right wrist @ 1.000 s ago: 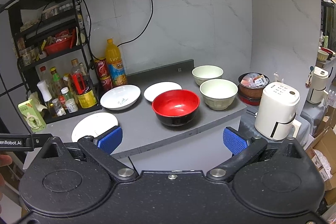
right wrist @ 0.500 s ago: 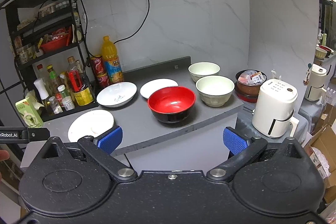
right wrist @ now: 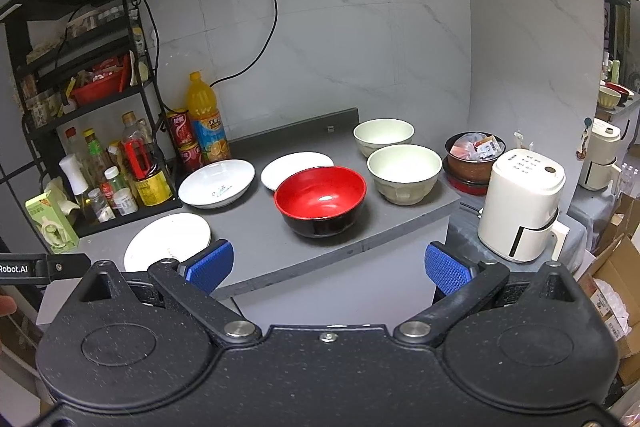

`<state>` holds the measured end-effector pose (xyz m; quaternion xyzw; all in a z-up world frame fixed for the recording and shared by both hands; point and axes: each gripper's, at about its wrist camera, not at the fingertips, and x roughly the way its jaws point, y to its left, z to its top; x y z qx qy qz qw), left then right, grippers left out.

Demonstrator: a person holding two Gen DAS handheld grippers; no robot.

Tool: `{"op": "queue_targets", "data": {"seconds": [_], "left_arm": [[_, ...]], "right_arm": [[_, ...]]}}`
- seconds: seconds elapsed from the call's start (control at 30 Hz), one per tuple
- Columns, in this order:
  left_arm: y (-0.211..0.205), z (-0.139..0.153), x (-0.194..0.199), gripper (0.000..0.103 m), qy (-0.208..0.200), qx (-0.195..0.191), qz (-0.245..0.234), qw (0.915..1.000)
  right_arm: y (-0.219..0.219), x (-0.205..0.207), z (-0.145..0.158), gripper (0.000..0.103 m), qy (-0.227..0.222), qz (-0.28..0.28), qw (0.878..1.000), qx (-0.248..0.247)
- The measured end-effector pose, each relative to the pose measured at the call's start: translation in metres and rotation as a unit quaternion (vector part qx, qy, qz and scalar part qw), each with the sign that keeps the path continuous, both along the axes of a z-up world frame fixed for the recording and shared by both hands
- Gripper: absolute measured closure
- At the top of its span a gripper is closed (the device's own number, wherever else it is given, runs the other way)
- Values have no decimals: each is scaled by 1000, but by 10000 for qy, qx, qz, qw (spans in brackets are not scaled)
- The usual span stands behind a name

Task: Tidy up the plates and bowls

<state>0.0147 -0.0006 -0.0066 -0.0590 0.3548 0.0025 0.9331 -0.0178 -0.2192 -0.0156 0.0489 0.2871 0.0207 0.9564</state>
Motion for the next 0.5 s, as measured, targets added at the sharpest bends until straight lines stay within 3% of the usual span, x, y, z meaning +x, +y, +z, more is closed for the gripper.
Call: {"op": "queue_targets", "data": {"seconds": [0.5], "left_arm": [[-14,0,6,1,-64,47,45,10000]], "right_arm": [[-10,2,-3,0,117,225,9996,-150]]}}
